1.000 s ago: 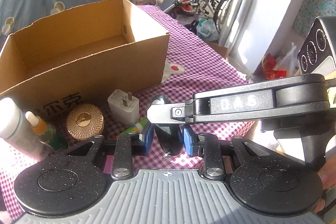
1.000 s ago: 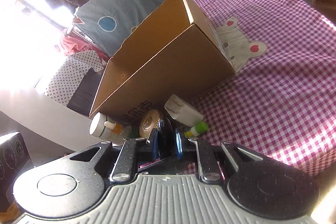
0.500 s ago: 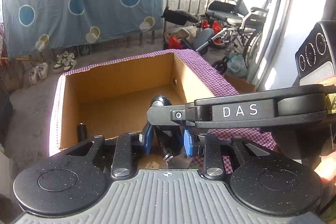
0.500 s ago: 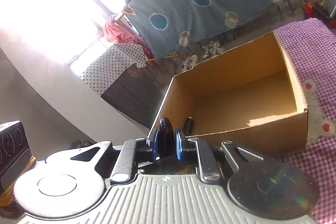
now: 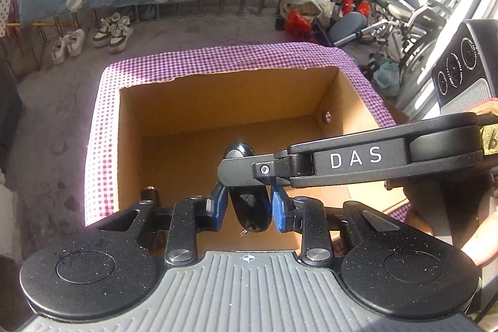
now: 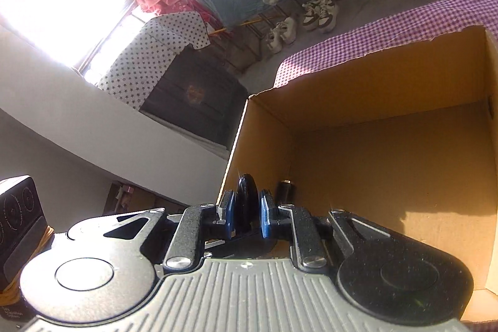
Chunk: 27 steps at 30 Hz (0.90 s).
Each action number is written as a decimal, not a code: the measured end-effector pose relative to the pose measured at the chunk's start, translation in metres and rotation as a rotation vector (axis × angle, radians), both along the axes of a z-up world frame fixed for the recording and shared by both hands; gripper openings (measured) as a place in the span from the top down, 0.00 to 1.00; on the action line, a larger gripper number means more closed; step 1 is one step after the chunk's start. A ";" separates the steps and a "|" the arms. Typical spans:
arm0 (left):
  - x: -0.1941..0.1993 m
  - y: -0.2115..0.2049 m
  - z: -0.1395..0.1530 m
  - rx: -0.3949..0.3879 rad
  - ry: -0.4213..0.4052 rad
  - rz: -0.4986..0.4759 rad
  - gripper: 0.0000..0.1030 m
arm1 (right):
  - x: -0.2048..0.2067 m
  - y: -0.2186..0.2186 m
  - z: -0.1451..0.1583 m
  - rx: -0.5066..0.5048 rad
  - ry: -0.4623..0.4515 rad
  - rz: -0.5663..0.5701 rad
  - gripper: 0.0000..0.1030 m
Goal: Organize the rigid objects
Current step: 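Carry the black oval case into the box and open the right gripper, then move the right gripper to the pink plastic lid and grip its rim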
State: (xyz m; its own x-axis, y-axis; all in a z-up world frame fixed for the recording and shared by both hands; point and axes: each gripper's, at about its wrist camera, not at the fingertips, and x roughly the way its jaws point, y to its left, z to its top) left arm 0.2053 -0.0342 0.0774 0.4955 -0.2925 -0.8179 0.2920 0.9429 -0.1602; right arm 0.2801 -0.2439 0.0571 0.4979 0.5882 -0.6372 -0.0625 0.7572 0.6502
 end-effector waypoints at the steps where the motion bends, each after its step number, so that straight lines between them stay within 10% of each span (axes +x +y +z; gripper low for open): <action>1: 0.011 0.002 -0.005 0.003 0.026 0.004 0.72 | 0.008 -0.001 -0.004 0.000 0.017 0.001 0.82; 15: 0.075 0.010 -0.052 0.131 0.172 0.094 0.71 | 0.111 0.003 -0.090 0.059 0.239 -0.002 0.82; 27: 0.068 -0.005 -0.040 0.182 0.106 0.062 0.69 | 0.128 0.007 -0.109 0.014 0.269 -0.007 0.80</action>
